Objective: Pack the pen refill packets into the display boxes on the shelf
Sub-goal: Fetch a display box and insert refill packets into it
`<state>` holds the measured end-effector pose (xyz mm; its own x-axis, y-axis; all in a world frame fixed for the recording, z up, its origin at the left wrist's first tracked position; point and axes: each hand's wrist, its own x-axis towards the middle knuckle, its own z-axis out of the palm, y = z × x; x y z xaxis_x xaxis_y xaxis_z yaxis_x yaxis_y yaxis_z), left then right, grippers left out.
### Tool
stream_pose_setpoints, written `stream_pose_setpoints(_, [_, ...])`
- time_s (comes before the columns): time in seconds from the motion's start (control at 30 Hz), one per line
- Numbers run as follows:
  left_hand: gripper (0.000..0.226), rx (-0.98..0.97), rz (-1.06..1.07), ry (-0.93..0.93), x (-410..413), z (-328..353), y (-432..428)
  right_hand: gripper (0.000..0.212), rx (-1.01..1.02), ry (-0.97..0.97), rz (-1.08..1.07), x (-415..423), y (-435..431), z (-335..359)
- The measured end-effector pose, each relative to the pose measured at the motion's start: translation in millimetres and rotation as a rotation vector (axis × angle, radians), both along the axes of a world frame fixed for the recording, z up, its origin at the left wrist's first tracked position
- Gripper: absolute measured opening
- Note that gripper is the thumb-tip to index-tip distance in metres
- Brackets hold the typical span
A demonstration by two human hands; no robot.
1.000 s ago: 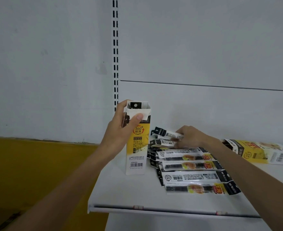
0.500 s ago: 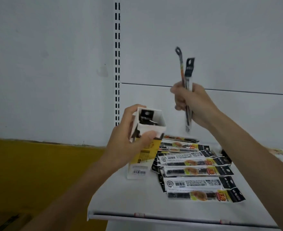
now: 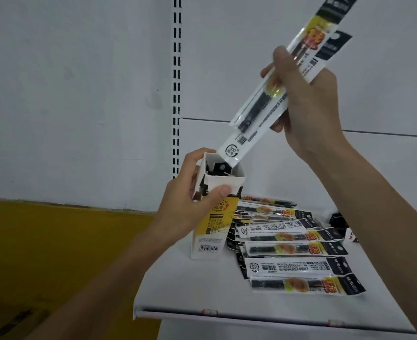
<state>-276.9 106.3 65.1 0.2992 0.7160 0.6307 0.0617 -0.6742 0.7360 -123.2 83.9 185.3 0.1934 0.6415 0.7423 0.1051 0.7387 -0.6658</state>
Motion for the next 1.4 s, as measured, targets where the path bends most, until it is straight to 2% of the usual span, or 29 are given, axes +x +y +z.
stream_pose_setpoints(0.23, [0.054, 0.013, -0.072, 0.022, 2.0, 0.9, -2.9, 0.026, 0.220, -0.209, -0.111, -3.2, -1.7, 1.8])
stream_pose_setpoints(0.33, [0.056, 0.017, -0.106, 0.006, 1.1, -0.4, -2.4, 0.024, 0.277, -0.366, -0.082, -2.5, -1.0, 2.4])
stream_pose_setpoints(0.43, [0.050, 0.009, -0.128, -0.019, -0.5, -0.1, 0.0, 0.029, 0.248, -0.456, -0.015, -0.6, -0.6, -0.8])
stream_pose_setpoints(0.67, [0.053, 0.026, -0.164, 0.009, 1.7, 2.0, 0.3, 0.032, 0.009, -0.634, 0.007, 7.1, 11.5, -19.2])
stream_pose_setpoints(0.77, [0.055, 0.027, -0.159, 0.002, 3.0, 2.0, 0.6, 0.017, -0.159, -0.724, 0.083, 7.8, 14.9, -29.1])
stream_pose_setpoints(0.83, [0.055, 0.026, -0.140, -0.005, 3.0, 2.1, 1.8, 0.024, -0.192, -0.690, 0.148, 11.9, 17.2, -31.0])
stream_pose_setpoints(0.93, [0.047, 0.001, -0.071, -0.012, 2.0, 0.4, 6.8, 0.021, -0.168, -0.527, 0.175, 16.9, 15.9, -27.0])
stream_pose_setpoints(1.13, [0.032, -0.051, 0.020, -0.046, 2.1, -2.8, 13.4, 0.008, -0.226, -0.476, 0.025, 31.9, 28.6, -38.1])
stream_pose_setpoints(1.2, [0.028, -0.070, 0.045, -0.044, 1.3, -3.4, 15.0, 0.009, -0.326, -0.631, -0.166, 51.5, 46.2, -55.6])
stream_pose_setpoints(1.3, [0.029, -0.083, 0.055, -0.036, 0.7, -3.8, 16.7, 0.022, -0.650, -0.986, -0.333, 87.8, 70.8, -104.5])
stream_pose_setpoints(1.4, [0.029, -0.106, 0.059, -0.042, 1.0, -3.7, 20.1, 0.033, -0.777, -1.034, -0.331, 107.7, 79.8, -142.5])
